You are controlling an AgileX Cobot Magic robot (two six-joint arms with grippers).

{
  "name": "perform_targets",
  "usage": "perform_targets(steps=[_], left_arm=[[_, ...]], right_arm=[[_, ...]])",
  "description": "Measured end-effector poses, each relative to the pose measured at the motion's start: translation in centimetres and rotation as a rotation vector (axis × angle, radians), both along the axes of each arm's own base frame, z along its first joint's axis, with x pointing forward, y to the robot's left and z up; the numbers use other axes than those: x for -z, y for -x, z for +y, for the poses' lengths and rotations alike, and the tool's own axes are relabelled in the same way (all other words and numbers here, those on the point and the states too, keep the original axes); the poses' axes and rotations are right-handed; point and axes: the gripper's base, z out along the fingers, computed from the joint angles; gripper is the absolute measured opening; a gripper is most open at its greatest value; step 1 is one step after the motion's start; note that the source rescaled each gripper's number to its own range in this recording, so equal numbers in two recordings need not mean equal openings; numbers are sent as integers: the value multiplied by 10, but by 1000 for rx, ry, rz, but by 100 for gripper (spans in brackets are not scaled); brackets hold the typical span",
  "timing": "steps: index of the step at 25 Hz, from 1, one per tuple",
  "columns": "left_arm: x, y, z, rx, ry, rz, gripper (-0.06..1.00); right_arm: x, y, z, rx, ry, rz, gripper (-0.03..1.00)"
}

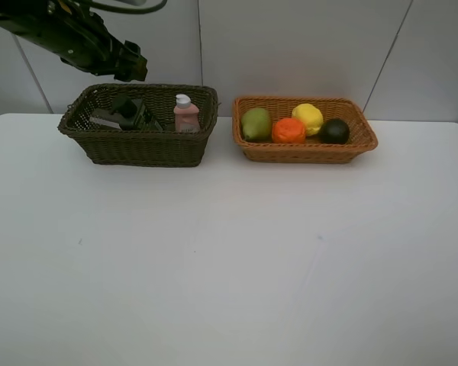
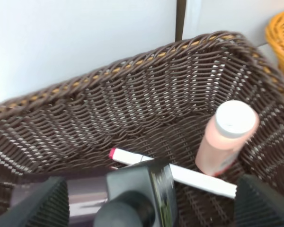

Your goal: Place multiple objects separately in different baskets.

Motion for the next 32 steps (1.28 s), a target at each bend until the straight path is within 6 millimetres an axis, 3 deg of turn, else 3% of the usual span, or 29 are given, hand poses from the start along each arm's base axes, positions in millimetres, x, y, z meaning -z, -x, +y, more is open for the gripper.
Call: perform_targets(steps=[5,9,15,22,26,32], left_arm=[[-58,37,10,31,-19,-56,93],[-93,71,19,48,-30,-65,93],[-124,126,35,69,-77,14,93],[-161,203,64,-12,-114,-15,93],[-154,251,83,-78,-132,-27,93],[-122,320,106,-124,-110,-99,93]], right_arm=[[0,0,0,0,0,0,88],[0,0,0,0,0,0,88],[0,0,0,0,0,0,88],[0,0,0,0,0,0,88],[0,0,0,0,0,0,88],[0,0,0,0,0,0,88]])
